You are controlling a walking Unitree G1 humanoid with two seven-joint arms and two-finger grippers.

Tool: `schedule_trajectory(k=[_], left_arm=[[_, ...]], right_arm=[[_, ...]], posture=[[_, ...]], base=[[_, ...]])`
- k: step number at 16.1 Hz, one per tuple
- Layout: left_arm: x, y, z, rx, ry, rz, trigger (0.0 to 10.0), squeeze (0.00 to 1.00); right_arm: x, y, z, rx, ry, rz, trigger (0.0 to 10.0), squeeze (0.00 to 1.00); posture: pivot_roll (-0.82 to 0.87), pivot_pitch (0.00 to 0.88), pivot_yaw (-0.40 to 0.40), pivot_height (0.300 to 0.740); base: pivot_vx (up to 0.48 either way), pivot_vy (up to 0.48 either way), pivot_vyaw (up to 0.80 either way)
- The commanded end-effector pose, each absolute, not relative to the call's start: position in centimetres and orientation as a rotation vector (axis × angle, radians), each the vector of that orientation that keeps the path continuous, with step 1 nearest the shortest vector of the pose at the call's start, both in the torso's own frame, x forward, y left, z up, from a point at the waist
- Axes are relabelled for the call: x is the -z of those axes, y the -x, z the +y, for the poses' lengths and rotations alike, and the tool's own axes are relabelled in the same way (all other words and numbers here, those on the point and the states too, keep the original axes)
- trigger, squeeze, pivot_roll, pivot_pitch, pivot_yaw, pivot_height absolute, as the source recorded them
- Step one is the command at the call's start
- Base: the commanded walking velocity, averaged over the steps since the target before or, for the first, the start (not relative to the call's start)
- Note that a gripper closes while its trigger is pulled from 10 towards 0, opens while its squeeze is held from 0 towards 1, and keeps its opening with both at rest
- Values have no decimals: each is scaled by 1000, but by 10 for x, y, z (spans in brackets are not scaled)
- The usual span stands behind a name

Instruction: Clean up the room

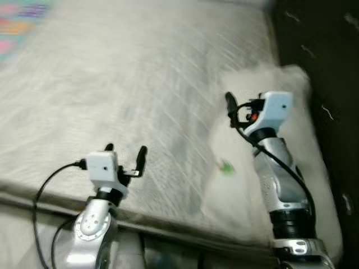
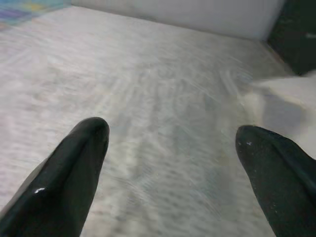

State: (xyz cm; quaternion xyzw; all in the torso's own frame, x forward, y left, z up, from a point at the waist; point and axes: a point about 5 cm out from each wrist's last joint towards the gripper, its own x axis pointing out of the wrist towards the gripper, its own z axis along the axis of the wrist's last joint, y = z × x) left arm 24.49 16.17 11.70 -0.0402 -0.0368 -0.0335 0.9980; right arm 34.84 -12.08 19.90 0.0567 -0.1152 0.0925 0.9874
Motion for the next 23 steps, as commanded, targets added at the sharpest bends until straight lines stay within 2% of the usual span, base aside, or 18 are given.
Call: schedule_trajectory(k=[1,14,18,23], left_arm=[[-118,-248,152,101,86,-72,10000,0],[-118,-247,151,104,93,-66,10000,0],[-116,-248,152,84,114,-48,10000,0],[-118,-252,146,105,129,-63,10000,0]], right_arm=[[-192,-347,-139,-124,-90,-212,10000,0],[-189,-345,-138,-137,-31,-236,10000,0],[-177,-344,-133,-158,-95,-159,10000,0],[-154,-339,-124,-176,-68,-64,10000,0]], posture=[[96,174,-65,733],[100,173,-64,740],[100,173,-64,740],[93,173,-66,740]], base=[[0,0,0],[0,0,0],[0,0,0],[0,49,0]])
